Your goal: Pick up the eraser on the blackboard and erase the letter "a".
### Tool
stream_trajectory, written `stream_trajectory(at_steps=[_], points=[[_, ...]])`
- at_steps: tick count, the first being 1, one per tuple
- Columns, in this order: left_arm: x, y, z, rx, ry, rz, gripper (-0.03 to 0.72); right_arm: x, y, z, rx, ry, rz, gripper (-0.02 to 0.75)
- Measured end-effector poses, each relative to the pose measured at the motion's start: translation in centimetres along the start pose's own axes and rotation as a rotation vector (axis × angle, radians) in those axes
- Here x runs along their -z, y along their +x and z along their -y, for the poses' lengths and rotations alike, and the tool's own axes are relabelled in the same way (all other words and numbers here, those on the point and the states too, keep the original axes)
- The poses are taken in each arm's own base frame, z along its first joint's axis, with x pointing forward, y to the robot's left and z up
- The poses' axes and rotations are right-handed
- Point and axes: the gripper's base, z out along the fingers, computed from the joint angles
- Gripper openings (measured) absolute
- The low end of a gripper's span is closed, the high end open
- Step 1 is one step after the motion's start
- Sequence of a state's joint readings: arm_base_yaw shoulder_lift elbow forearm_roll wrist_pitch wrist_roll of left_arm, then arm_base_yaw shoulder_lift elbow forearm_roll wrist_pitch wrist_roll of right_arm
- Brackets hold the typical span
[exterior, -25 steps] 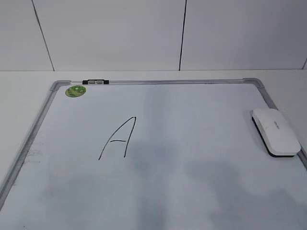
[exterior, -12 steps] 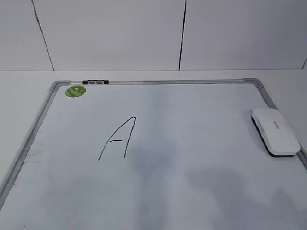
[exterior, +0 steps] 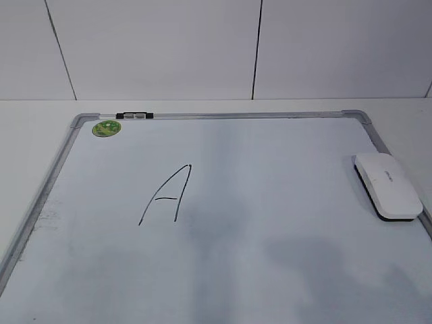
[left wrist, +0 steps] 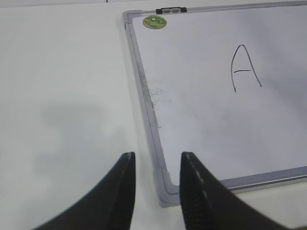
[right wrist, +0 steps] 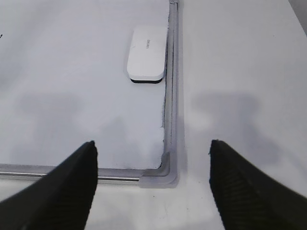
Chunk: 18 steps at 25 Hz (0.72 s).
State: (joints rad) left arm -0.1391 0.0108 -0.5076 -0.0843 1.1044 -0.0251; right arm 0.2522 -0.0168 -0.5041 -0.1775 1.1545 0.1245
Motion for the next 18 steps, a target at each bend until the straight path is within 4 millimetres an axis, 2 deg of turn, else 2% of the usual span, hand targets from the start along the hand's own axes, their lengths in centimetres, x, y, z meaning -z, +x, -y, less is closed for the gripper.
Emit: stream_trajectory(at_steps=[18], points=[[-0.1, -0.05, 0.08, 0.071, -0.124, 0.013, 0.235, 0.23, 0.13, -0.18, -0.079, 0.134, -0.004, 0.555]])
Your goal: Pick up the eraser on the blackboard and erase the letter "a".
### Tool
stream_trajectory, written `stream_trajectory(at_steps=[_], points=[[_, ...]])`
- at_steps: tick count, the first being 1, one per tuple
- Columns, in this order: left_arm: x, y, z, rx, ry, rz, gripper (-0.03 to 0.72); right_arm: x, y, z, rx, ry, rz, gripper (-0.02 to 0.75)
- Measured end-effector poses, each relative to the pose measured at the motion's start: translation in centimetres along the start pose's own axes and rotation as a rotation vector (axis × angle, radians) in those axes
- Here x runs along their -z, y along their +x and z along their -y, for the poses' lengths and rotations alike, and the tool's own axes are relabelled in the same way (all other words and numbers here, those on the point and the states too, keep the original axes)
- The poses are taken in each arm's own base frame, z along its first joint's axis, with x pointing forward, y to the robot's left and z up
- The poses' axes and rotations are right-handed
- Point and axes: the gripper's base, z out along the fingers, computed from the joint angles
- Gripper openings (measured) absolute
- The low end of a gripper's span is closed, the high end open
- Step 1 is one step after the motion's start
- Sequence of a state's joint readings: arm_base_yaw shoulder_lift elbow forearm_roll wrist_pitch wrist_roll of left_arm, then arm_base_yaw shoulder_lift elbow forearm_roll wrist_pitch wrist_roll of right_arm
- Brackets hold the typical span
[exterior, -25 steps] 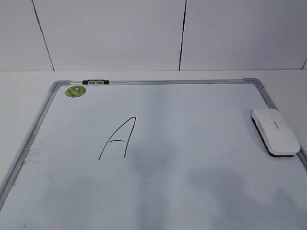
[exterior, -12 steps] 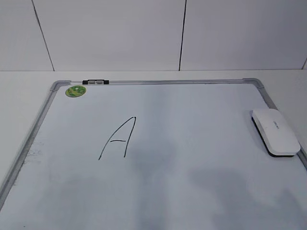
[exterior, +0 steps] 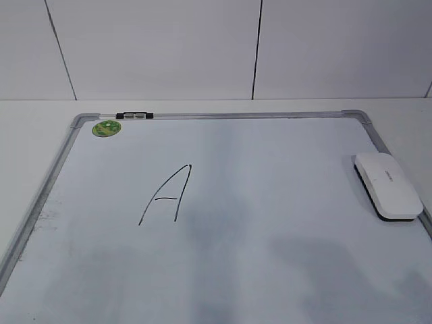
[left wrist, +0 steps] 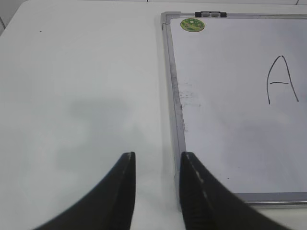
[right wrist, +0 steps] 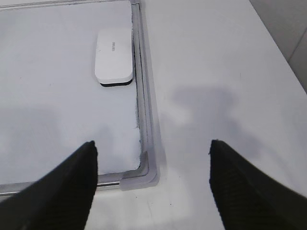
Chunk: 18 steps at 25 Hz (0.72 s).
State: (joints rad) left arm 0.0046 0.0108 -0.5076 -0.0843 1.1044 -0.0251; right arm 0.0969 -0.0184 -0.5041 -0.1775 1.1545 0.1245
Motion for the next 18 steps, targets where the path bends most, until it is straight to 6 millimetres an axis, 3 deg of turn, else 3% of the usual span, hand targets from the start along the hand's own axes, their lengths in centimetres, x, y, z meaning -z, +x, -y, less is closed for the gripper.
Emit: stream_trajectory(at_steps=[18], points=[[0.0, 0.0, 0.0, 0.0, 0.0, 0.0, 0.235, 0.0, 0.0, 0.0, 0.0, 0.0, 0.0, 0.555]])
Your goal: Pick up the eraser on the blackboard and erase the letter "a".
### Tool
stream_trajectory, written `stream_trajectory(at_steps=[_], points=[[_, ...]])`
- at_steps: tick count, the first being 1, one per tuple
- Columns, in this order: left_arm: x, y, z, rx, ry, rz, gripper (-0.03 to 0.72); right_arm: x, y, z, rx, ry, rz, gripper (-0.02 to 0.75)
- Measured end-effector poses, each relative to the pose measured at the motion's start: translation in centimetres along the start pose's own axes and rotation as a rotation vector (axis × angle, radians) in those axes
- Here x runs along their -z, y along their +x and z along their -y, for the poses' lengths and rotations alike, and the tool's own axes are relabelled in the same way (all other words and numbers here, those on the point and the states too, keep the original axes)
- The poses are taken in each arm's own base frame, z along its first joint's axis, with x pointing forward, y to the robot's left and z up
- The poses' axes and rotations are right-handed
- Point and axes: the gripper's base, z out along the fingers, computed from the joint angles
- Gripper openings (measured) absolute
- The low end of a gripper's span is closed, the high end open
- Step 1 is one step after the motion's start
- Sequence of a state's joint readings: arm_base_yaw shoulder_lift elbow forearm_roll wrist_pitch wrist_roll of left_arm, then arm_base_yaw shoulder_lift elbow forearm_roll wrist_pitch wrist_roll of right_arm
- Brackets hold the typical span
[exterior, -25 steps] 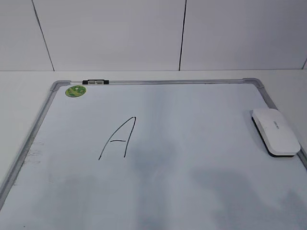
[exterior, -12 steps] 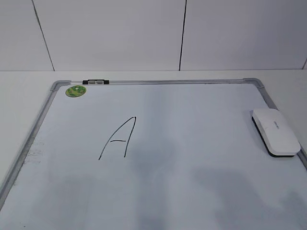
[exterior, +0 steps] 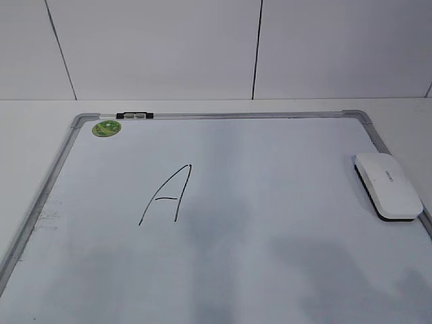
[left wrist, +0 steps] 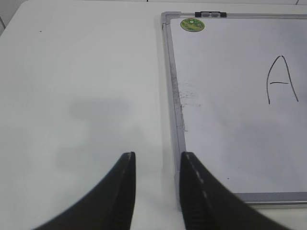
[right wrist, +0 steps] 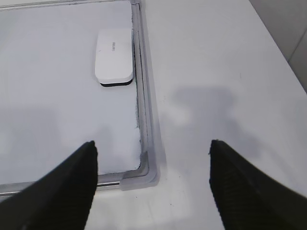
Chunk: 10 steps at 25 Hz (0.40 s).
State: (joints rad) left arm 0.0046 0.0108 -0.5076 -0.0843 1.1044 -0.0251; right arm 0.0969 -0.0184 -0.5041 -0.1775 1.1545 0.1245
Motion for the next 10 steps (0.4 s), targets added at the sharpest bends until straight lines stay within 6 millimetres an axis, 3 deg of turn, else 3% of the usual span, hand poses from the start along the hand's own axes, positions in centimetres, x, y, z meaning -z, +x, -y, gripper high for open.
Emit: stream_trajectory(at_steps=[10], points=[[0.0, 0.0, 0.0, 0.0, 0.0, 0.0, 0.235, 0.0, 0.0, 0.0, 0.0, 0.0, 0.0, 0.555]])
